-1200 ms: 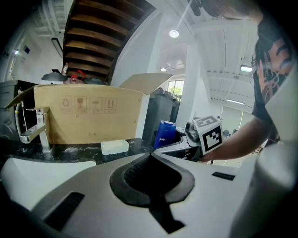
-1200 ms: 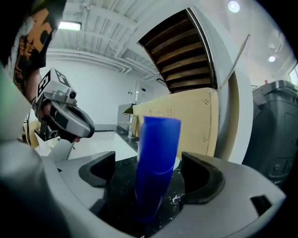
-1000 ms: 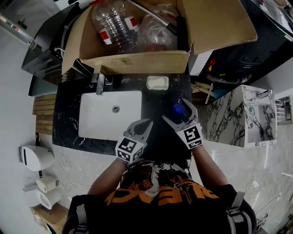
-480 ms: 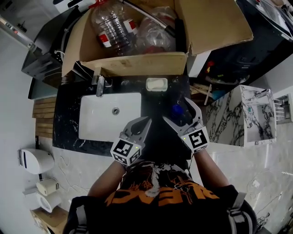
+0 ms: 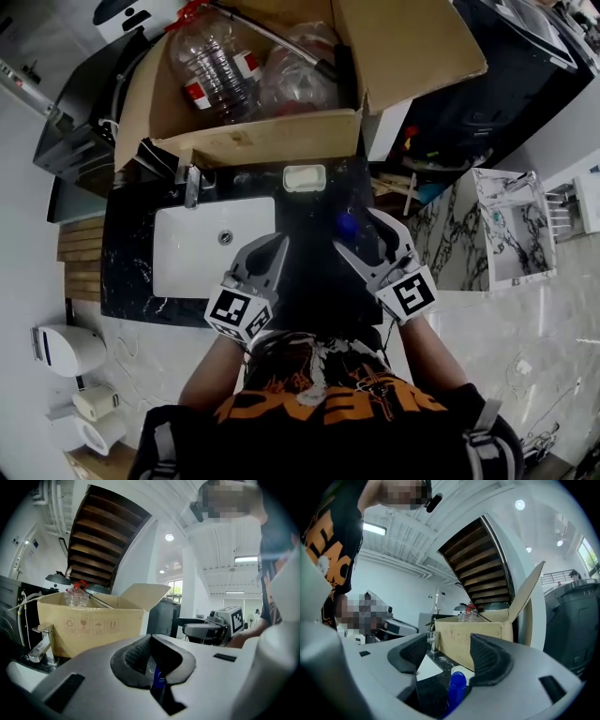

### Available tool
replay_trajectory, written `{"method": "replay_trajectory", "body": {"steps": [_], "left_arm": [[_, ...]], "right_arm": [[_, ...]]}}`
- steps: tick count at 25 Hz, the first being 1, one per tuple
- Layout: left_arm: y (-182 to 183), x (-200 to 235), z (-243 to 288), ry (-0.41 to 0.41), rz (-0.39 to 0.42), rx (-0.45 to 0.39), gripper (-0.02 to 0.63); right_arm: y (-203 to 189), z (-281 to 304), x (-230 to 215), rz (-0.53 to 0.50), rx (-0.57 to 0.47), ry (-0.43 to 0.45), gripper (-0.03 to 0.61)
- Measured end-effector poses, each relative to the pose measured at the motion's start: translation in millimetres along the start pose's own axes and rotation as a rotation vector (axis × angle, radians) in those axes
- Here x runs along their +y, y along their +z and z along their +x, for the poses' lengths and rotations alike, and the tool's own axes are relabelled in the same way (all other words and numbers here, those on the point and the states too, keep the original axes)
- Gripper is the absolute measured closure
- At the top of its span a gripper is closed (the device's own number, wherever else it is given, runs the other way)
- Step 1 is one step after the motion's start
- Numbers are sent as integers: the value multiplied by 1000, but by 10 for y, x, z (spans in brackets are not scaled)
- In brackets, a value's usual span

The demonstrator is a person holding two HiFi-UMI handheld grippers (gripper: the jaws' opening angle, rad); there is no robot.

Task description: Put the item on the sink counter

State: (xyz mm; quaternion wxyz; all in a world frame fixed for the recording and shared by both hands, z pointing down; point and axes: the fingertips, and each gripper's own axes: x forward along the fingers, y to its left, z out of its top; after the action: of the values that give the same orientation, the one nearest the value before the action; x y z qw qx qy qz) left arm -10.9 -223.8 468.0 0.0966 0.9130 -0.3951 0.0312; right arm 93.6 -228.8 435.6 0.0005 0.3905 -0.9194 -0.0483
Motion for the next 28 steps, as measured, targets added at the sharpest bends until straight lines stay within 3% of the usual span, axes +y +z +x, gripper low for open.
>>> {"method": "replay_trajectory", "body": {"steps": [6,11,14,20,23,28], "left_arm": [[132,48,-23,12,-10,-35,595],[223,47,-37,7,15,-38,595],[298,41,-21,8,12,-49,595],[389,-70,78,-24,7,-73,595],[460,-121,95,-27,14,-80,595],[522,-73,47,-10,27,-94,595]], "right_arm": [[168,-199,-28,0,-24,-45,338],[264,-357,-183,-29,-56,-169,377],[303,-453,-246,-26,-63,-192,398],[360,-691,-391,-12,-45,-248,451],[331,-818,-518,-18,-31,-309,461],[284,-1105,-748,-23,-12,-404,528]]}}
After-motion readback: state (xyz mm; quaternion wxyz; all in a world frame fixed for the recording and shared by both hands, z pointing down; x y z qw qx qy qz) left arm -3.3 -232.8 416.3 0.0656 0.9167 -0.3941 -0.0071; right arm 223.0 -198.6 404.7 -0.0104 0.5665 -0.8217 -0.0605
